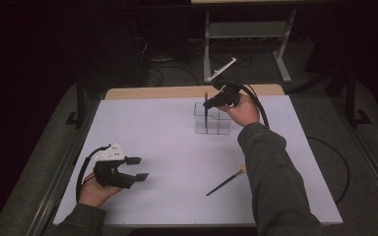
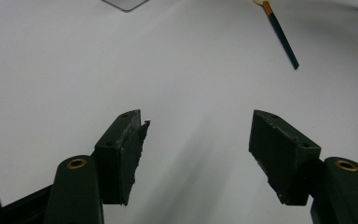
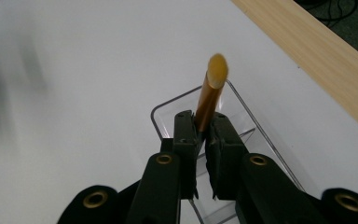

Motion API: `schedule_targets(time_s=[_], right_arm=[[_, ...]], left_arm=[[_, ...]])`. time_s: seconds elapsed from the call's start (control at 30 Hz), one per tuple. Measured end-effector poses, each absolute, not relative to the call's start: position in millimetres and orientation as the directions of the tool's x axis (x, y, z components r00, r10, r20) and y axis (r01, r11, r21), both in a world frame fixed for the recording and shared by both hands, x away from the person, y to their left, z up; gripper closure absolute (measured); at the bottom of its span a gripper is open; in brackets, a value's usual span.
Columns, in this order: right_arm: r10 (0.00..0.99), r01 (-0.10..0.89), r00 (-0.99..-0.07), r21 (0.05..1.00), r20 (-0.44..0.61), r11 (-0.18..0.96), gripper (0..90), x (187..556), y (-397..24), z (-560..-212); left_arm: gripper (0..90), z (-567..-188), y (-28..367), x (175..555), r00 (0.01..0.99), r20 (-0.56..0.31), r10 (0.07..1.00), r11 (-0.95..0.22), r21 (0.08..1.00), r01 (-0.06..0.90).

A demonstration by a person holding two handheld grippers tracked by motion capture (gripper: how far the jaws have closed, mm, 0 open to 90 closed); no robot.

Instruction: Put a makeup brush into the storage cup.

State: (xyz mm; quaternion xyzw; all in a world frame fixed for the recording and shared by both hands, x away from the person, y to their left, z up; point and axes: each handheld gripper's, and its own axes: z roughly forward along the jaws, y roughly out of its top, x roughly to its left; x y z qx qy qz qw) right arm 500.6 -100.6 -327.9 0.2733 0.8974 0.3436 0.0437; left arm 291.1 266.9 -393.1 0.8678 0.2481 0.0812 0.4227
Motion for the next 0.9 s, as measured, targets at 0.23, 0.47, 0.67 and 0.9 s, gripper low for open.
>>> schedule_targets(time_s=[0.23,0.47,0.67,0.9], right_arm=[[0.541,0.482,-0.832,0.638,0.12,0.6,70.9,500.0,-102.0,-328.8],[0.534,0.477,-0.836,0.644,0.124,0.598,68.4,497.5,-102.1,-328.7],[0.537,0.491,-0.831,0.646,0.146,0.584,68.0,493.0,-104.8,-329.9],[0.541,0.503,-0.824,0.656,0.167,0.563,66.9,487.0,-112.8,-331.7]], left_arm=[[34.3,-393.7,266.0,291.0,0.863,-0.075,0.5,-0.519,0.771,0.368],[34.2,-394.1,264.9,290.5,0.86,-0.083,0.503,-0.512,0.773,0.374],[34.2,-394.2,265.1,291.0,0.86,-0.08,0.504,-0.513,0.773,0.372],[34.2,-396.1,263.2,291.7,0.863,-0.08,0.499,-0.514,0.775,0.369]])
